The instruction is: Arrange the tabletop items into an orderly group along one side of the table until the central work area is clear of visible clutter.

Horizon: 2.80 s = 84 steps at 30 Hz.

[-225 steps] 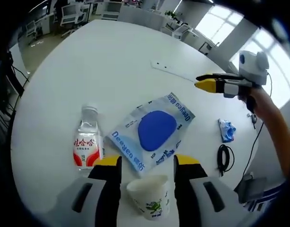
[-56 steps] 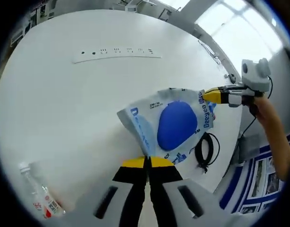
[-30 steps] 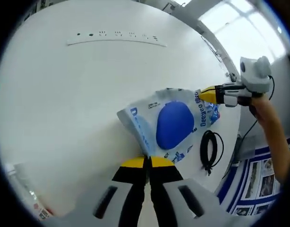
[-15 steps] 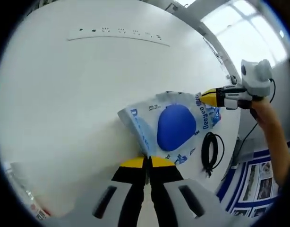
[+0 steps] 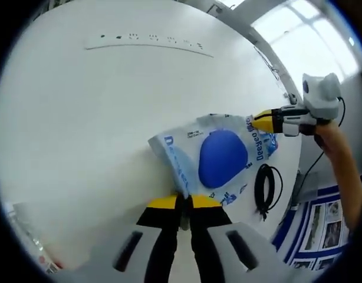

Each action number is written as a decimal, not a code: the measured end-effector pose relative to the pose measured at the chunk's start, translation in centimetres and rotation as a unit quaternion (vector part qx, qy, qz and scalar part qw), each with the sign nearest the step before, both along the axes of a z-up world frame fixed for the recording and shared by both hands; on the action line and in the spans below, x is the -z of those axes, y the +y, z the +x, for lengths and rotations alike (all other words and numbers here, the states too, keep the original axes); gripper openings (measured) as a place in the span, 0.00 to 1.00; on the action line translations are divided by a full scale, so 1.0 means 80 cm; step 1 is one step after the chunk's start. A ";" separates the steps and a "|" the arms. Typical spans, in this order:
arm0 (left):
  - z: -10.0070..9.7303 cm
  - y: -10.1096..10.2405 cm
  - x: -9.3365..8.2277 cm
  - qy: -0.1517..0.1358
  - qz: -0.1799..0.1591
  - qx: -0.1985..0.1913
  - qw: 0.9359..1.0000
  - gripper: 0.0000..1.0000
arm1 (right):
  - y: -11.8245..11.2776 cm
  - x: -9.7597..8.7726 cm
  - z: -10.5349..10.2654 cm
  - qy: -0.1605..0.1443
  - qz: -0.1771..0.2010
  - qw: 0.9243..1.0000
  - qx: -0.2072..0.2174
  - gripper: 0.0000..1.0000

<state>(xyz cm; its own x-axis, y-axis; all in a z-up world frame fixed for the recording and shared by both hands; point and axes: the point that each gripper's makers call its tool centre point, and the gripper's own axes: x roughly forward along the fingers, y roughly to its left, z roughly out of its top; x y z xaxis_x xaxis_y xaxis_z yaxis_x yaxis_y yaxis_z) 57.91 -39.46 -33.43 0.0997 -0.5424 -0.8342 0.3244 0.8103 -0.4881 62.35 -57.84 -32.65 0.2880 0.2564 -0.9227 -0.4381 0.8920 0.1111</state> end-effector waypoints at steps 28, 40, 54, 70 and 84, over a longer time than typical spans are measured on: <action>-0.001 0.014 -0.031 -0.053 0.008 0.020 0.998 0.48 | 0.007 -0.041 0.015 -0.070 -0.002 0.997 -0.014 0.31; -0.005 0.036 -0.055 -0.088 0.020 0.036 0.995 0.62 | 0.035 -0.072 0.013 -0.089 0.047 0.995 -0.008 0.39; -0.007 0.067 -0.102 -0.148 0.016 0.040 0.988 0.78 | 0.094 -0.124 -0.002 -0.140 0.106 0.983 -0.059 0.51; -0.026 0.129 -0.154 -0.207 -0.003 -0.007 0.978 0.82 | 0.137 -0.172 -0.033 -0.181 0.150 0.966 -0.108 0.48; -0.055 0.183 -0.202 -0.275 -0.023 -0.033 0.961 0.86 | 0.191 -0.195 -0.070 -0.189 0.166 0.948 -0.196 0.48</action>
<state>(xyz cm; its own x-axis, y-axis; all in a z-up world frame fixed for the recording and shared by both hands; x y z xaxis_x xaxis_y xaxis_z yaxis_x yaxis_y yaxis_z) 53.52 -24.79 -17.31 0.5547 -0.5540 -0.6208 0.4913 0.8202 -0.2929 56.73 -42.57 -17.06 0.4039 0.6707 -0.6221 -0.7931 0.5956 0.1272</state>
